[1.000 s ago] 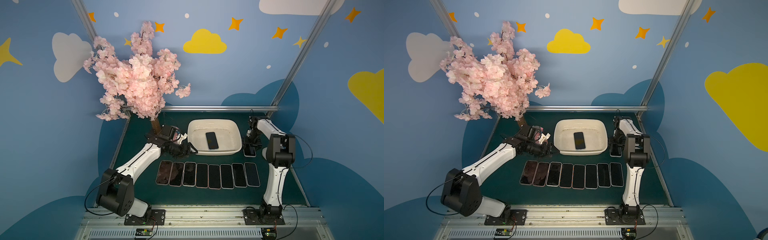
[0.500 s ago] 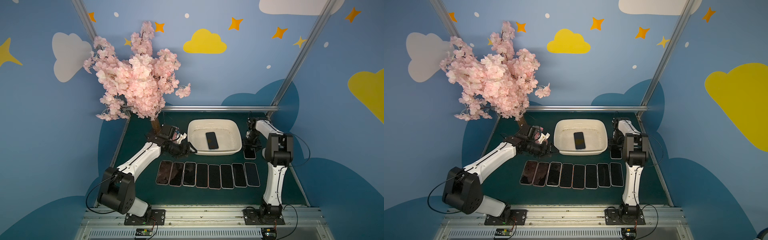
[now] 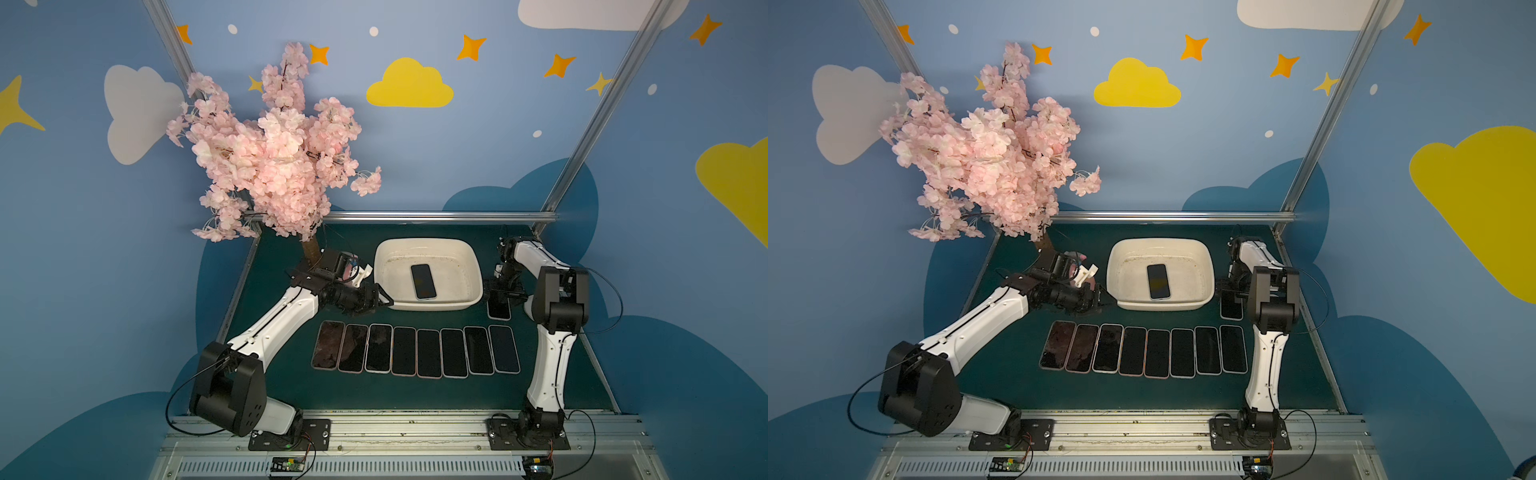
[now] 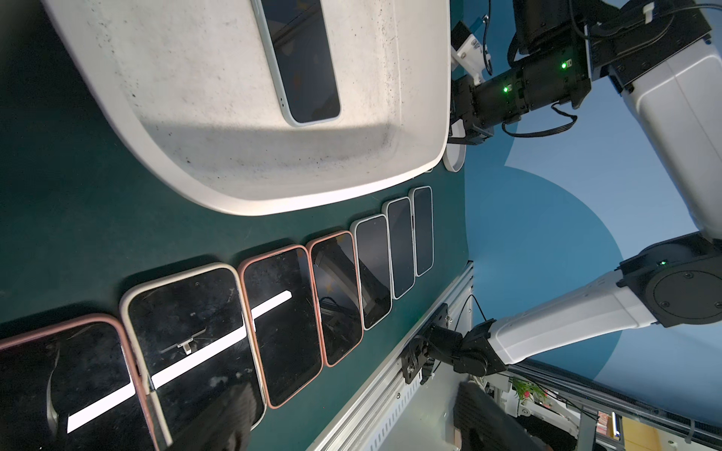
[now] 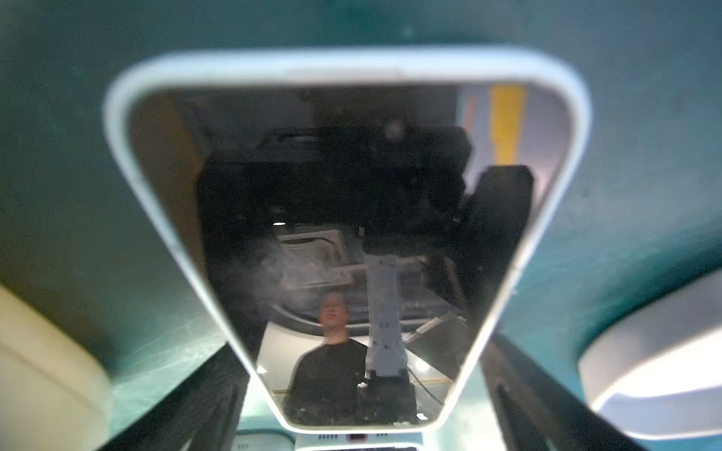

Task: Take the phone out of the storage box
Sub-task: Place the phone at the center of the board, then pick up the phone from the storage box.

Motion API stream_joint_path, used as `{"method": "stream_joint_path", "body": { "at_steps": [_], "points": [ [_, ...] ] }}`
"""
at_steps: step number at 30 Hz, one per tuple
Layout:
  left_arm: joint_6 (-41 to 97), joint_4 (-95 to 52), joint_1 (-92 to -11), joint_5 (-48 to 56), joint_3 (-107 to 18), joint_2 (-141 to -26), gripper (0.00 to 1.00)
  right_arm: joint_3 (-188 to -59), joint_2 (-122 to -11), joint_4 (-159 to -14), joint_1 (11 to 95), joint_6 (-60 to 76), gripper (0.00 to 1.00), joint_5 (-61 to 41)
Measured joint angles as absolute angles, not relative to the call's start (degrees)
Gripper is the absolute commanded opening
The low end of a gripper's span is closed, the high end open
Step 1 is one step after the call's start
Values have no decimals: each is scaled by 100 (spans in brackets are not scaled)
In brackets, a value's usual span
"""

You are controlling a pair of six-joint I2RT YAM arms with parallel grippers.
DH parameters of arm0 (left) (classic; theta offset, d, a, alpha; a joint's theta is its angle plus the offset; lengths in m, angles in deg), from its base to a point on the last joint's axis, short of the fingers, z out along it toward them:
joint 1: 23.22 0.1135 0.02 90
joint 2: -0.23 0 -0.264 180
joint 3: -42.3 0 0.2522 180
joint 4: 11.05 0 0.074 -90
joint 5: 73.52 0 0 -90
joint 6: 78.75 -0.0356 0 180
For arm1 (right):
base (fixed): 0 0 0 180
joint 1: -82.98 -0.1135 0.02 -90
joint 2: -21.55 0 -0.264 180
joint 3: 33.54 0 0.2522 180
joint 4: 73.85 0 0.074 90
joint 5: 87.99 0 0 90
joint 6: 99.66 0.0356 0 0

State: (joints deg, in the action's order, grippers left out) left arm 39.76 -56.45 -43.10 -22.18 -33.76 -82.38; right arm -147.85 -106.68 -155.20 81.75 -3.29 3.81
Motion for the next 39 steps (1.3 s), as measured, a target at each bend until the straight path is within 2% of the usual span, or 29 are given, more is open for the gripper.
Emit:
{"method": "stream_joint_path", "body": {
  "at_steps": [7,17,24,26,31,39],
  "points": [
    [4000,-5682,-4310,-2128,-3324,-7932,86,-14532,-10010,-15466,8253,-138,99,99],
    [4114,-5597,-4244,-2095,-3107,-7492,89,-14744,-7536,-15151,8166,447,99,-110],
    [4169,-5518,-4222,-2080,-2755,-6957,96,-13716,-6283,-14299,7803,963,99,-1195],
    [4164,-5529,-4222,-2056,-2672,-6815,100,-13607,-6283,-14200,7576,1083,98,-1407],
    [4166,-5575,-4222,-1949,-2534,-6546,99,-13880,-6926,-14318,6616,1131,99,-1448],
    [4149,-5870,-4196,-1719,-2504,-6150,99,-16400,-9748,-15590,5246,801,99,-399]
  ]
}}
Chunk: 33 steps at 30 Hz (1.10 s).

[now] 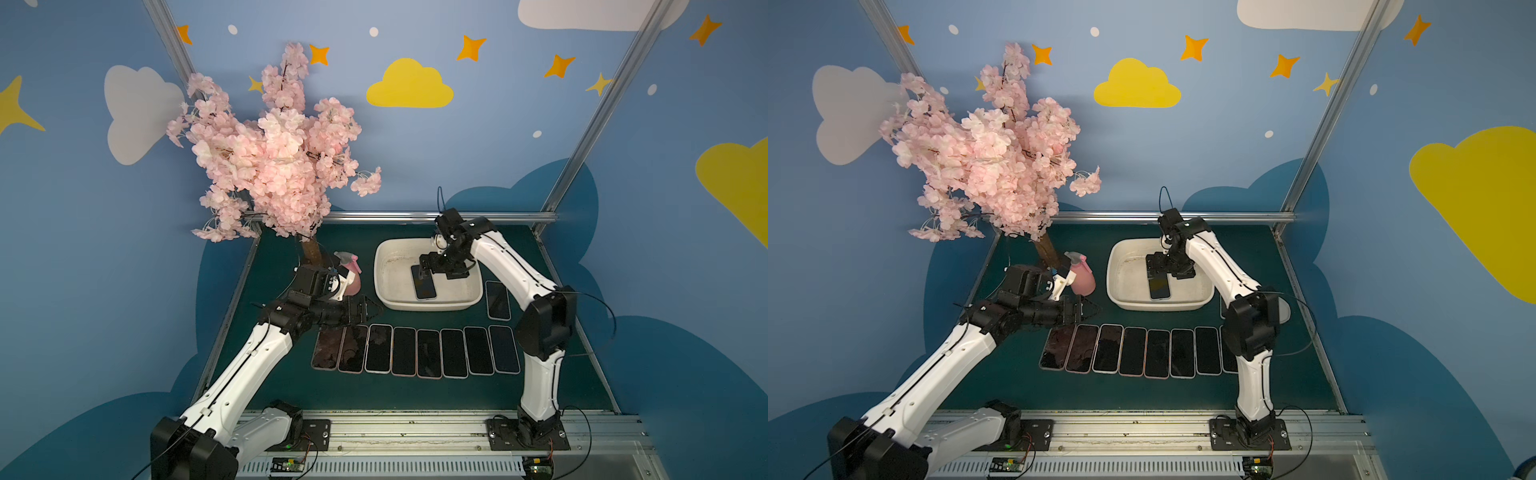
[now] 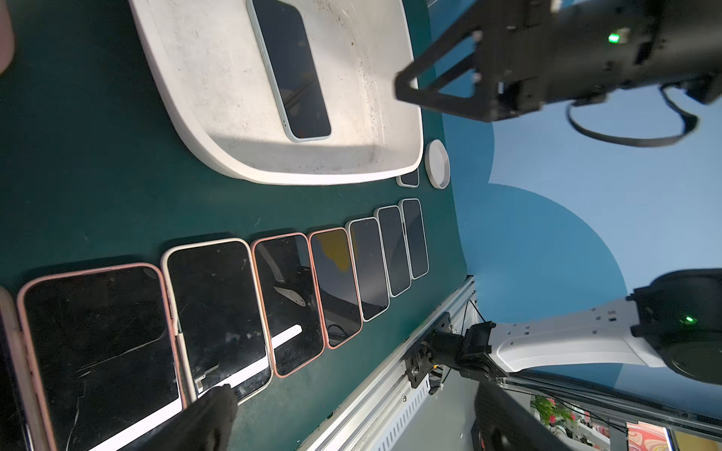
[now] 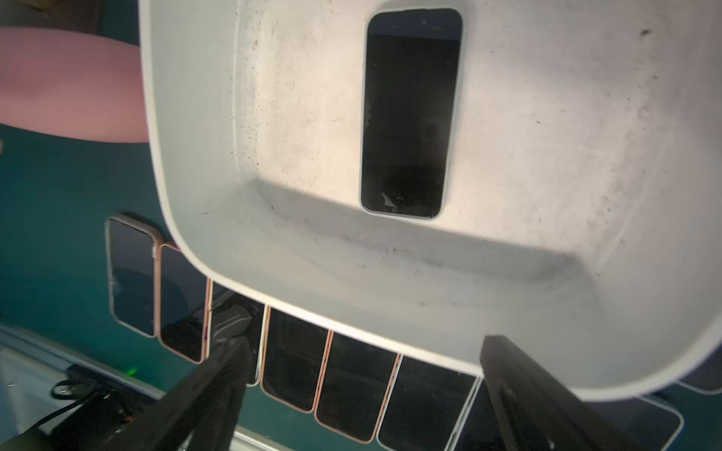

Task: Take the phone out of the storage box
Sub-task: Pick up the phone from the storage box.

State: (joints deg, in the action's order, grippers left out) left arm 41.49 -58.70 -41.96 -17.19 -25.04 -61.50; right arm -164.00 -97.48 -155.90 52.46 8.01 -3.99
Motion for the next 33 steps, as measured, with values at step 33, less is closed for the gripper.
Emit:
{"method": "stream_joint_path", "body": {
  "at_steps": [33],
  "points": [
    [4072,-6740,-3971,-1350,-2253,-5560,99,-18702,-12453,-16110,5141,594,99,849]
  ]
}}
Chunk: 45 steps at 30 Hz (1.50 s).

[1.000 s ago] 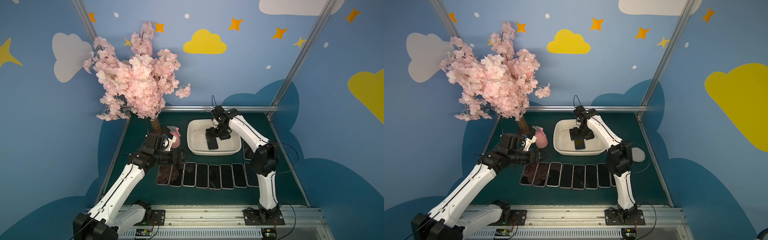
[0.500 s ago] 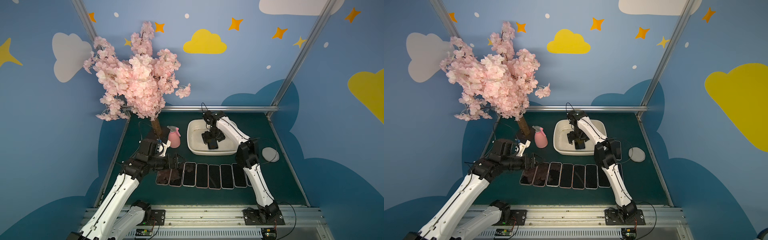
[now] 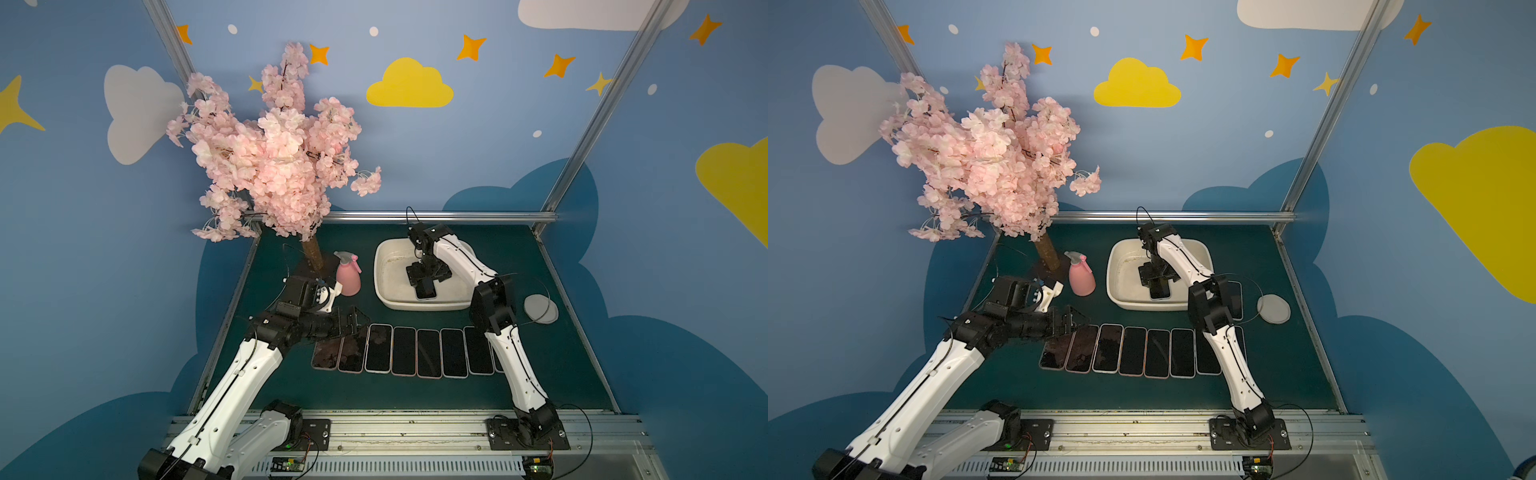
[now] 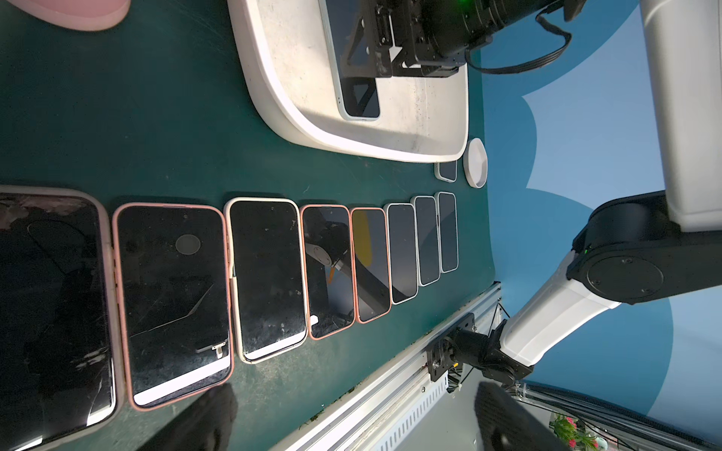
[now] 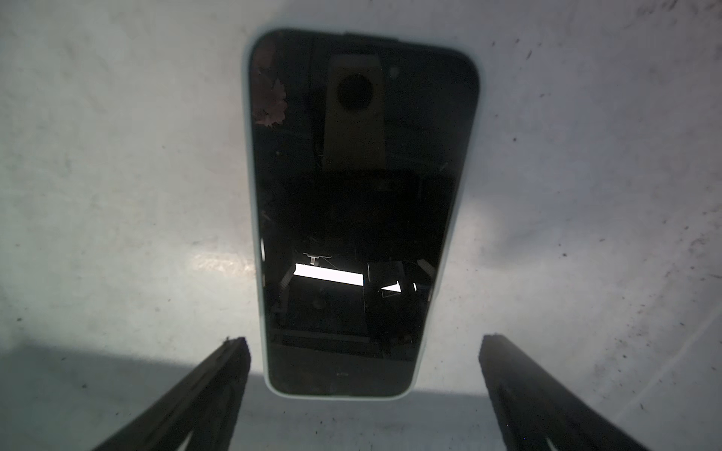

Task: Take the phone out of the storage box
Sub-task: Pick up the phone from the storage box.

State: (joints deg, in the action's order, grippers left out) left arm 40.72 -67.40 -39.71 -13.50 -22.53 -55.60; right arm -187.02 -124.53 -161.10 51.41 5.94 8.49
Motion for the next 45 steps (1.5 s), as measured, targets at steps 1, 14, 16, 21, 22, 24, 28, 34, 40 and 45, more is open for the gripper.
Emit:
{"method": "stream_joint_path", "body": {
  "at_steps": [1,14,16,21,22,24,28,34,40,45],
  "points": [
    [4062,-6758,-3971,-1352,-2253,-5564,99,-18702,-12467,-16045,5156,600,99,847],
    [4013,-6852,-3971,-1352,-2253,-5621,99,-18704,-12742,-15700,5178,664,98,729],
    [4013,-6854,-3971,-1352,-2255,-5643,100,-18704,-12748,-15691,5185,666,97,692],
    [4013,-6858,-3971,-1352,-2255,-5658,100,-18702,-12757,-15671,5215,683,85,593],
    [4013,-6858,-3971,-1352,-2255,-5663,99,-18697,-12759,-15669,5215,675,82,585],
    [4016,-6865,-3971,-1350,-2255,-5669,99,-18689,-12757,-15669,5228,655,77,554],
    [4018,-6871,-3971,-1350,-2253,-5672,99,-18689,-12757,-15673,5265,613,72,484],
    [4105,-6817,-3971,-1352,-2253,-5672,100,-18614,-12681,-15693,5381,511,69,359],
    [4171,-6723,-3971,-1357,-2218,-5669,99,-18612,-12563,-15737,5571,478,69,95],
    [4247,-6600,-3971,-1376,-2148,-5665,99,-18614,-12128,-15752,5751,495,69,-279]
  ]
}}
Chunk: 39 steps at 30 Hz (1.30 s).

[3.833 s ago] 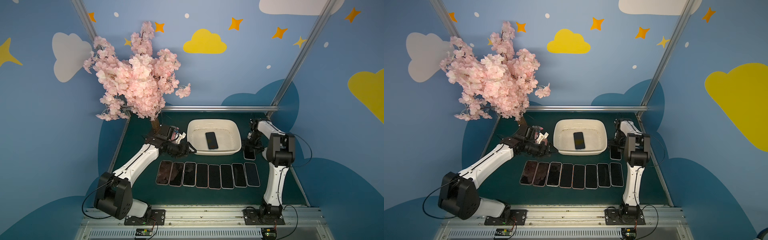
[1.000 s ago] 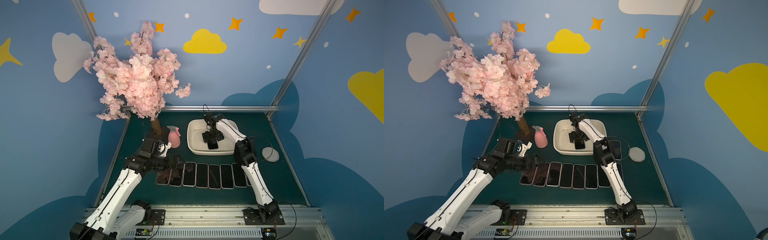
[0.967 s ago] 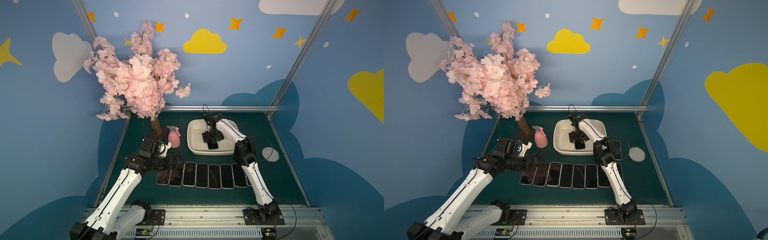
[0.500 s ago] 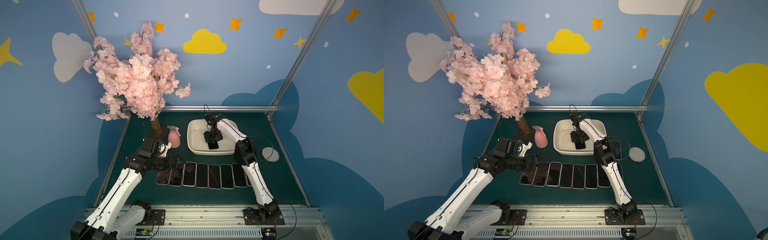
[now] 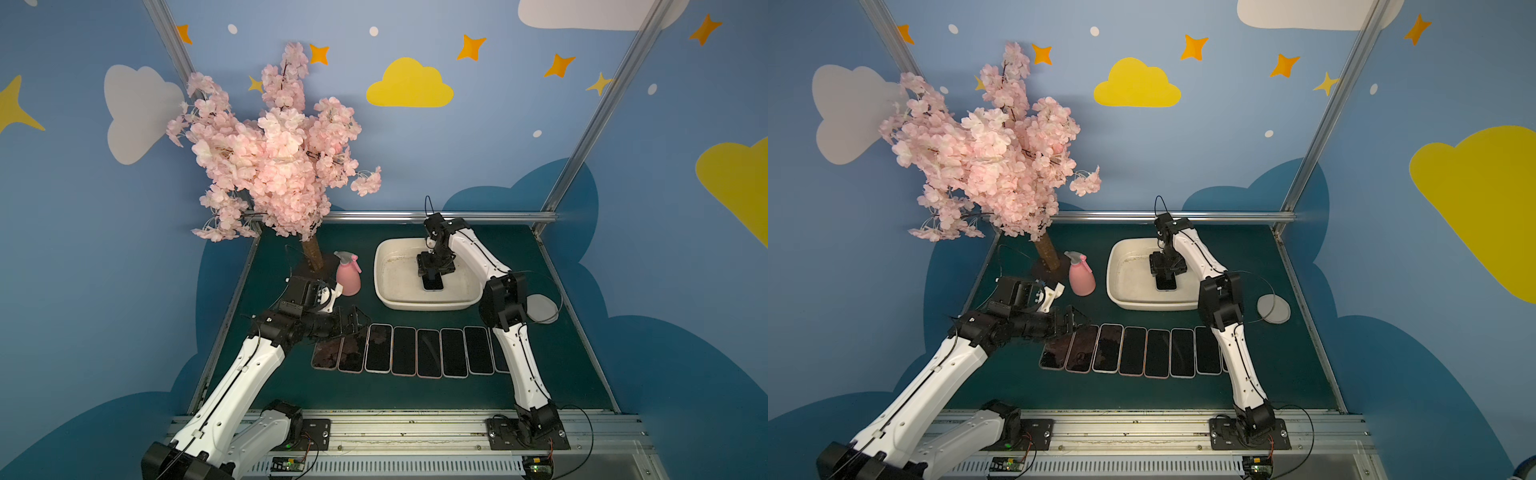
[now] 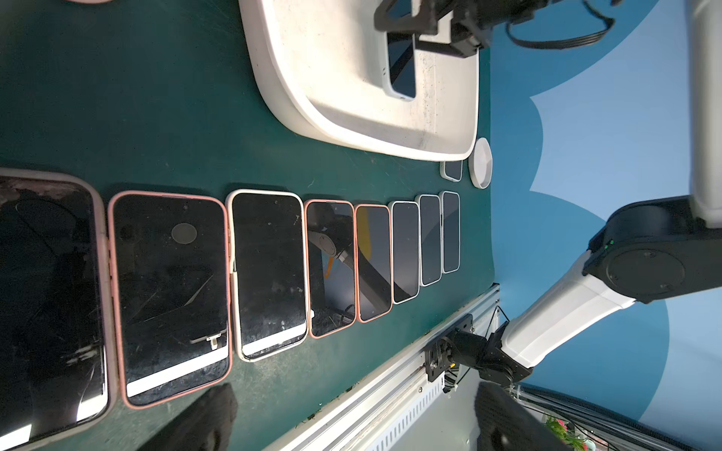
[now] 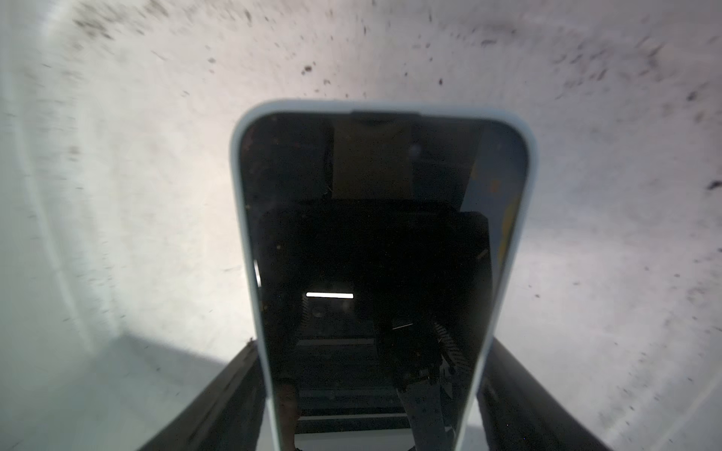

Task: Take the phone out of the storage box
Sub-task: Pick up the phone from the storage box, then place the phone at the center of the board.

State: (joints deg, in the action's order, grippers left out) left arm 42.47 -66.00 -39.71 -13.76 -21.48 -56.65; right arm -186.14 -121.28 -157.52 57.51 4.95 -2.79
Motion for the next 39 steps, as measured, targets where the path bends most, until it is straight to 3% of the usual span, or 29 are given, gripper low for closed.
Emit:
{"method": "stream_joint_path", "body": {
  "at_steps": [10,21,30,39],
  "points": [
    [4350,-6296,-3971,-1464,-2073,-5665,99,-18475,-10569,-15752,6321,607,68,-836],
    [4398,-5829,-3971,-1643,-2071,-6017,99,-17119,-9101,-15807,7510,681,69,-703],
    [4398,-5649,-3971,-1787,-2075,-6430,99,-16886,-9267,-15859,8092,522,68,-401],
    [4256,-5695,-3971,-1787,-2222,-6716,99,-17747,-10705,-15844,8245,296,68,-274]
  ]
}}
